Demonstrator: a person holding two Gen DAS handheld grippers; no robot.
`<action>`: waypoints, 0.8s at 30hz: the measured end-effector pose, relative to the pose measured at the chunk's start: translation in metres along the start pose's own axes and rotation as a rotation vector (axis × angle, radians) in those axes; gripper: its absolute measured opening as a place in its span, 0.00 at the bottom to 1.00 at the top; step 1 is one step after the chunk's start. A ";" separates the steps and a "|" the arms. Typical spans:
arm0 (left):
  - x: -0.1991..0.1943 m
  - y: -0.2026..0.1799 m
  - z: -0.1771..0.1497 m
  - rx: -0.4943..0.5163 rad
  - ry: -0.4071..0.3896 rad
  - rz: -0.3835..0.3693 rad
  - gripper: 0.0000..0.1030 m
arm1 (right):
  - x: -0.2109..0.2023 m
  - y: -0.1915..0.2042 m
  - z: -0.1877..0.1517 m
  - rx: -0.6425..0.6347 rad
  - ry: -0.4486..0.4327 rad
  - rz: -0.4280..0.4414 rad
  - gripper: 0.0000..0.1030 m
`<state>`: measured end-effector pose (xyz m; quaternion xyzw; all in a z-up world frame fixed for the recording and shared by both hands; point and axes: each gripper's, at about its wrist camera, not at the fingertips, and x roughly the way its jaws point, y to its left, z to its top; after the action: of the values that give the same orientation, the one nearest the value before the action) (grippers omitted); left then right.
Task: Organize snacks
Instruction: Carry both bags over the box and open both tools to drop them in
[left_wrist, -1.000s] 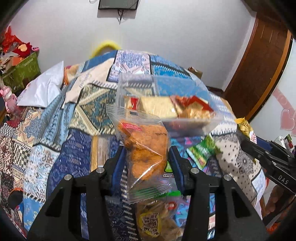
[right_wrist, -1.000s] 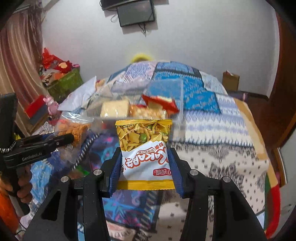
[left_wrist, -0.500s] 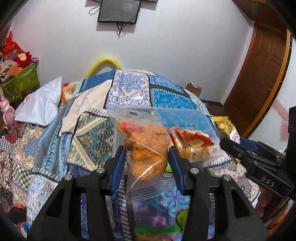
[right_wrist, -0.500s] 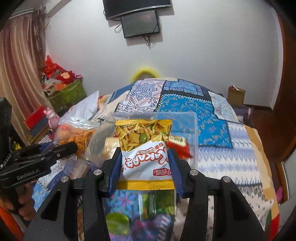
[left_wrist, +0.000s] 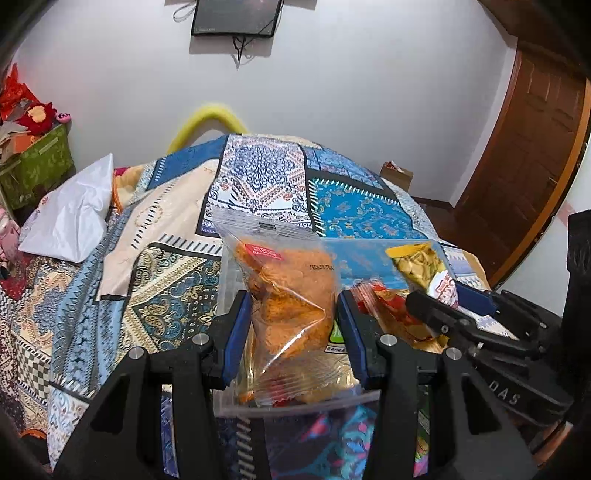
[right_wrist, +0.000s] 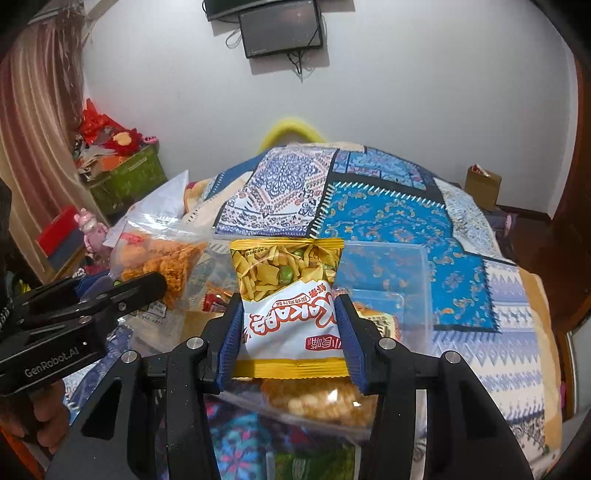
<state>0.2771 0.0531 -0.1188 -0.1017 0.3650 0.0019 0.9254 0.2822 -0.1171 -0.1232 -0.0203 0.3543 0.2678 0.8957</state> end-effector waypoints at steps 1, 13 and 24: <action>0.006 0.001 0.001 -0.006 0.011 -0.001 0.46 | 0.004 0.000 0.000 -0.001 0.007 0.002 0.44; 0.041 0.013 0.004 -0.067 0.090 -0.025 0.47 | 0.025 0.006 0.000 -0.047 0.056 -0.004 0.46; -0.013 -0.005 0.009 0.023 -0.012 0.001 0.65 | -0.003 0.012 0.002 -0.084 0.026 -0.028 0.56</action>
<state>0.2739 0.0514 -0.1022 -0.0907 0.3594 -0.0011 0.9288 0.2759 -0.1077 -0.1178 -0.0664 0.3541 0.2696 0.8930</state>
